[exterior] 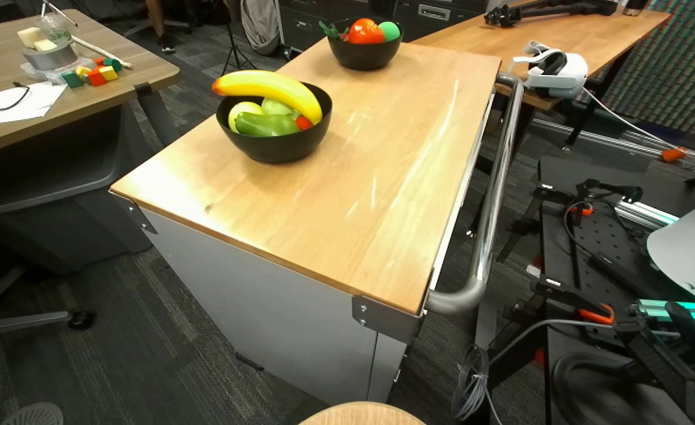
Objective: Move the fruit and vegetable toys from the bowls to the counter
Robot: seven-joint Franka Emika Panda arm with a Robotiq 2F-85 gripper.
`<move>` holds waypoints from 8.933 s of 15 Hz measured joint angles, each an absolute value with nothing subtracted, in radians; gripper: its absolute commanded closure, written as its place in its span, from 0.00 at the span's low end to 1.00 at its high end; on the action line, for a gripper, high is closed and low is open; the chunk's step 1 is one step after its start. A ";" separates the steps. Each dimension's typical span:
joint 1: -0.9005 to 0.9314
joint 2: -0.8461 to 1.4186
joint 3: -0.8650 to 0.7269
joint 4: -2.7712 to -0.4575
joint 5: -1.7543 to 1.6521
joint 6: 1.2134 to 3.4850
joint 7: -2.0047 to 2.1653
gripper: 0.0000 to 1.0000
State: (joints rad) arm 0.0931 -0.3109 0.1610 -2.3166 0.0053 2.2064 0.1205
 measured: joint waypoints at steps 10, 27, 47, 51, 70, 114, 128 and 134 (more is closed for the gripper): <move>0.079 -0.142 0.103 -2.150 -0.066 2.367 0.049 0.00; 0.061 0.147 0.056 -2.035 -0.058 2.398 0.025 0.08; 0.068 0.161 0.122 -2.092 0.014 2.509 -0.115 0.86; 0.078 0.022 0.186 -2.105 0.278 2.278 -0.357 0.86; 0.096 -0.054 0.135 -2.420 0.044 2.166 -0.571 0.86; 0.067 0.232 0.097 -2.090 0.094 2.623 -0.085 0.28; 0.055 0.261 0.038 -2.091 0.001 2.540 -0.056 0.51; 0.072 0.269 0.041 -2.087 -0.056 2.529 -0.051 0.81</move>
